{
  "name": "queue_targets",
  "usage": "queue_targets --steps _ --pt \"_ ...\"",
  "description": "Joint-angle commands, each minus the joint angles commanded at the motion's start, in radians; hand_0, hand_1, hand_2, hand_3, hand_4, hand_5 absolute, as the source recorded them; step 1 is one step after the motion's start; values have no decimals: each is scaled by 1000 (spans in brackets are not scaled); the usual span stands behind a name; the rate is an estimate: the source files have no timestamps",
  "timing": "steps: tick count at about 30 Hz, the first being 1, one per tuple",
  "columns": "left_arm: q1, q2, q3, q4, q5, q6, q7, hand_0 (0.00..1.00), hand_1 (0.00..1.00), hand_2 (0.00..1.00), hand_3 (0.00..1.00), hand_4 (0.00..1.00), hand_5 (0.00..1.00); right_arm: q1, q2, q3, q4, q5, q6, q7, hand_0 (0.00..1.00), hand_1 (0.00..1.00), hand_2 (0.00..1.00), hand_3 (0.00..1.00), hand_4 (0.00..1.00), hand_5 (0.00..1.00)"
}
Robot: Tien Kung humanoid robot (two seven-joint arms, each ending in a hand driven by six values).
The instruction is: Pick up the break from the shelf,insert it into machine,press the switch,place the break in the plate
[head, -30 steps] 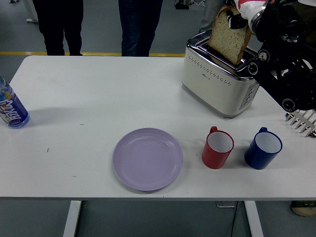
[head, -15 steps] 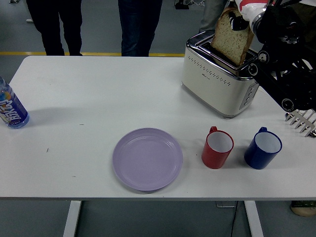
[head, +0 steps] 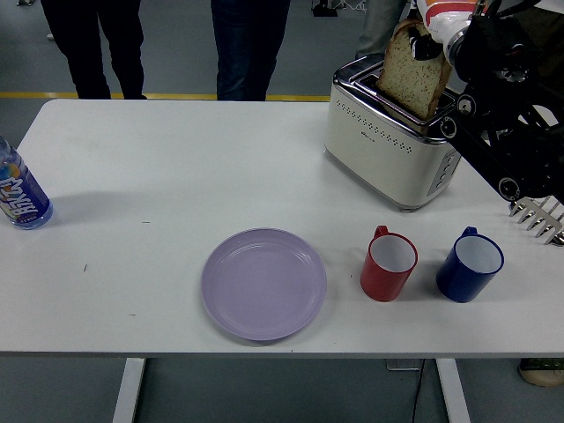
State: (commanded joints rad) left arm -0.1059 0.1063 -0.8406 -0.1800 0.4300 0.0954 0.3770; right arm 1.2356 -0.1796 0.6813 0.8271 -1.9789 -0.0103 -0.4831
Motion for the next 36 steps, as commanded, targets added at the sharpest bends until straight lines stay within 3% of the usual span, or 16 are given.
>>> queue_targets --steps 8,9,20,21,26,27,36 --pt "1 -1 -4 0 3 1 1 394 509 669 794 682 998 2 7 -12 -6 2 9 5 118 248 452 493 479 2" --pt "1 -1 -4 0 4 1 1 394 510 669 794 682 998 2 8 -13 -8 1 14 7 191 306 497 551 519 6" --pt "3 -1 -10 0 13 2 2 395 510 668 795 682 998 -1 12 -12 -19 -11 29 13 227 332 532 596 543 37" --pt "3 -1 -10 0 14 3 3 395 511 669 795 682 998 -1 12 -12 -19 -12 29 14 374 431 620 705 619 127" --pt "6 -1 -12 0 16 2 4 395 511 669 795 682 998 -4 17 -11 -19 -13 40 18 374 431 620 705 619 127" --pt "6 -1 -11 0 16 2 4 396 510 669 795 682 998 -5 17 -11 -19 -13 40 20 529 557 699 793 669 180" --pt "7 0 -6 0 12 1 5 395 510 669 795 682 998 -5 13 -7 -15 -7 47 24 582 609 736 827 685 190"
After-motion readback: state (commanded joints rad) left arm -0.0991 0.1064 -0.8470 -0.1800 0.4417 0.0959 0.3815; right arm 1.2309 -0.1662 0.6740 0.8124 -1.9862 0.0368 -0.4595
